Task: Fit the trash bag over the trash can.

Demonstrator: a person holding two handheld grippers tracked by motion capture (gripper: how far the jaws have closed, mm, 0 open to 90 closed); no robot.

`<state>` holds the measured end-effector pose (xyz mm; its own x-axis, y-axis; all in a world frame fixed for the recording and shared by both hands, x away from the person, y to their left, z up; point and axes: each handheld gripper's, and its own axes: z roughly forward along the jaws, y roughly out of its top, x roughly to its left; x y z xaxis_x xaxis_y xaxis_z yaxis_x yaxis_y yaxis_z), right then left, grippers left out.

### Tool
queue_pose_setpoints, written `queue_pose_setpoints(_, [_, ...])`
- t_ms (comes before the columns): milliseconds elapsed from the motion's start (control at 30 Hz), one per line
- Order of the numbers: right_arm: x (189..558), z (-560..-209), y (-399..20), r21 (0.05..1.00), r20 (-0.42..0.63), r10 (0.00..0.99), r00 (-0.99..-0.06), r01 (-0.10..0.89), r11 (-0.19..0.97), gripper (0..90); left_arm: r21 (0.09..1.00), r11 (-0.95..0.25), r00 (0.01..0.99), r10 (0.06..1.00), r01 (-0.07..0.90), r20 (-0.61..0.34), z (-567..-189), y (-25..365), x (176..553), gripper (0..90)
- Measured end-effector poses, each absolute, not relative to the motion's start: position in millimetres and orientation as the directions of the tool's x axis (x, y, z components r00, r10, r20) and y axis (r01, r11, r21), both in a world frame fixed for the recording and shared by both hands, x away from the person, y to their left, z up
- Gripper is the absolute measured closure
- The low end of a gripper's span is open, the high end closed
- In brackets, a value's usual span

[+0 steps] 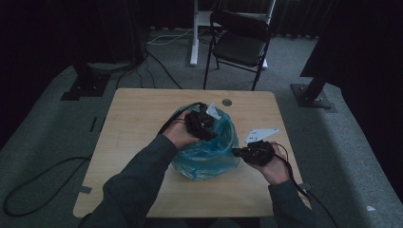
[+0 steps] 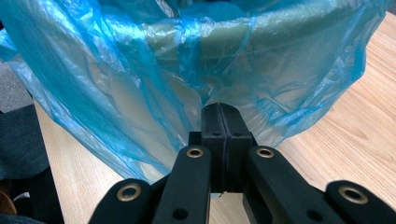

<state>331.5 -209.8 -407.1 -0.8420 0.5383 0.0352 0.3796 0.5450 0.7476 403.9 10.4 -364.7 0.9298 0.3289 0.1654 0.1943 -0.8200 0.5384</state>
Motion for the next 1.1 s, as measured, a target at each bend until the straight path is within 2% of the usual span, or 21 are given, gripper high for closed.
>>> queue_pose_setpoints(500, [329,-403,-210,0.75,0.028,0.532,-0.846,0.37,0.549,90.0,0.335,-0.92,0.926,0.293,0.205,0.239,-389,-10,410,53.5])
queue_pose_setpoints(733, [329,-404,-210,0.749,0.024,0.526,-0.85,0.364,0.553,90.0,0.245,-0.954,0.937,0.236,0.173,0.259,-398,-16,407,50.8])
queue_pose_setpoints(800, [328,-404,-209,0.75,0.025,0.525,-0.851,0.363,0.552,89.9,0.254,-0.952,0.926,0.241,0.168,0.289,-396,-16,406,50.4])
queue_pose_setpoints(1100, [327,-403,-211,0.757,0.025,0.522,-0.852,0.358,0.547,89.2,0.457,-0.866,0.89,0.358,0.203,0.283,-366,3,404,51.7])
